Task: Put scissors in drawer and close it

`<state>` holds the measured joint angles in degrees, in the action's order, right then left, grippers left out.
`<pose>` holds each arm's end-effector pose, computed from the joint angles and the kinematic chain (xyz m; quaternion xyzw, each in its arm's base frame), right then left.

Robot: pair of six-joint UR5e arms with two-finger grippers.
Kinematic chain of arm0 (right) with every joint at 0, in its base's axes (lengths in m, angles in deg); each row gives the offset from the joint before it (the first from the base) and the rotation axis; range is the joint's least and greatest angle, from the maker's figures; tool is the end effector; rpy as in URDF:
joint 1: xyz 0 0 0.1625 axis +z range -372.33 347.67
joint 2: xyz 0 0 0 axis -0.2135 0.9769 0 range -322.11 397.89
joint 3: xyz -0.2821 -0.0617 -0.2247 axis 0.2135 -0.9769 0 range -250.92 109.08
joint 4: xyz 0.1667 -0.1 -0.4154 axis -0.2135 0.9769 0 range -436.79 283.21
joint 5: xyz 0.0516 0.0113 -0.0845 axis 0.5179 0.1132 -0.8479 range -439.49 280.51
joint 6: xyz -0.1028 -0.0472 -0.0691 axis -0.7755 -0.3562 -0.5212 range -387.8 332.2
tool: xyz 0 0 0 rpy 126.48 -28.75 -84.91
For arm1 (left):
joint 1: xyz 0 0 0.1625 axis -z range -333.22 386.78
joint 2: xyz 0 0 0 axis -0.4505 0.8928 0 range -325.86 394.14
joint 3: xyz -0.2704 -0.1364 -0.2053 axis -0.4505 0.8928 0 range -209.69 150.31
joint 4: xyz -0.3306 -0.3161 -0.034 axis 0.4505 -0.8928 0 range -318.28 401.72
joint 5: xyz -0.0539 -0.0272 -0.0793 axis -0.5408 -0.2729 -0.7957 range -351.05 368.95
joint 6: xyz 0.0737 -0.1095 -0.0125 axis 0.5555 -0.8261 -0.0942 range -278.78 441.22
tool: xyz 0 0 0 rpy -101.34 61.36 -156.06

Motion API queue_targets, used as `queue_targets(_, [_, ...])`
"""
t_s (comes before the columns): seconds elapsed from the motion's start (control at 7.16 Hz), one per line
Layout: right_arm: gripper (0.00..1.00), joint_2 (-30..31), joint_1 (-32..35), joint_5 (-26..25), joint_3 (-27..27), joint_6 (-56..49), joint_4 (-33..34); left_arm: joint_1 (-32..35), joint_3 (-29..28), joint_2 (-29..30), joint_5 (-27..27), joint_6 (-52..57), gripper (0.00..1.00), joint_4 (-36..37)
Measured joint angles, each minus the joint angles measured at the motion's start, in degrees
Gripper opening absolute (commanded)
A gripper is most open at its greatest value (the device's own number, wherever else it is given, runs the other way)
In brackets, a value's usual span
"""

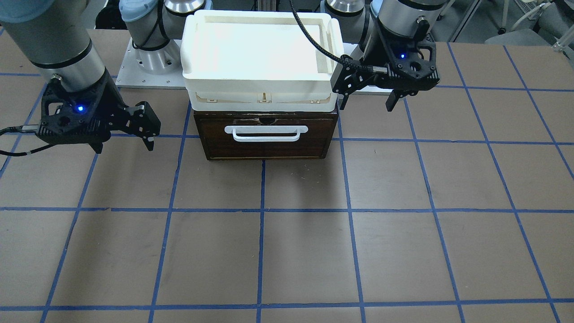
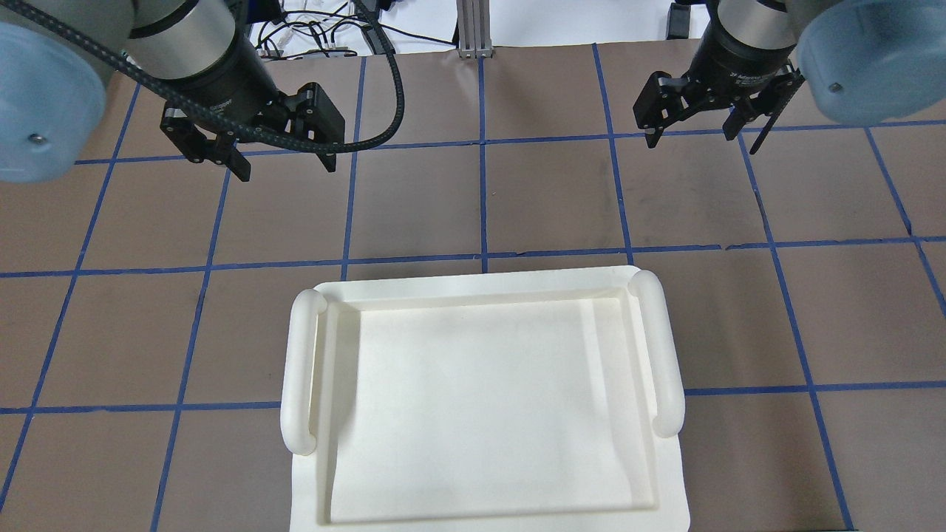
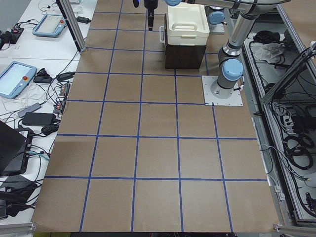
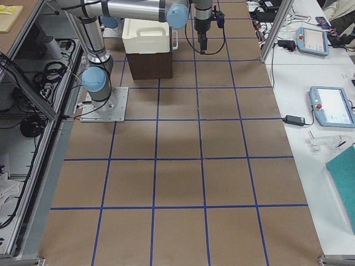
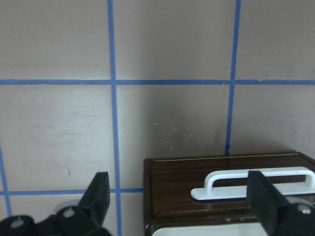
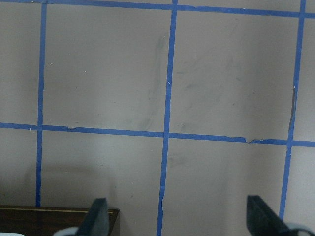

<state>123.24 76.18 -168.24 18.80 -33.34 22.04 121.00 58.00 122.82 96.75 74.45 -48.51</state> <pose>0.1212 -0.5802 0.3694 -0.0357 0.9985 -0.0395 0.0085 -0.1776 -0.5253 0.4297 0.0217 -0.9991 0.0275 0.0219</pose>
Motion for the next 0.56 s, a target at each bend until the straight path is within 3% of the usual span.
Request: queue_targets(0.56, [1.00, -0.1, 0.0, -0.3, 0.2, -0.2, -0.1, -0.7, 0.3, -0.8, 1.2, 0.8, 1.00, -0.4])
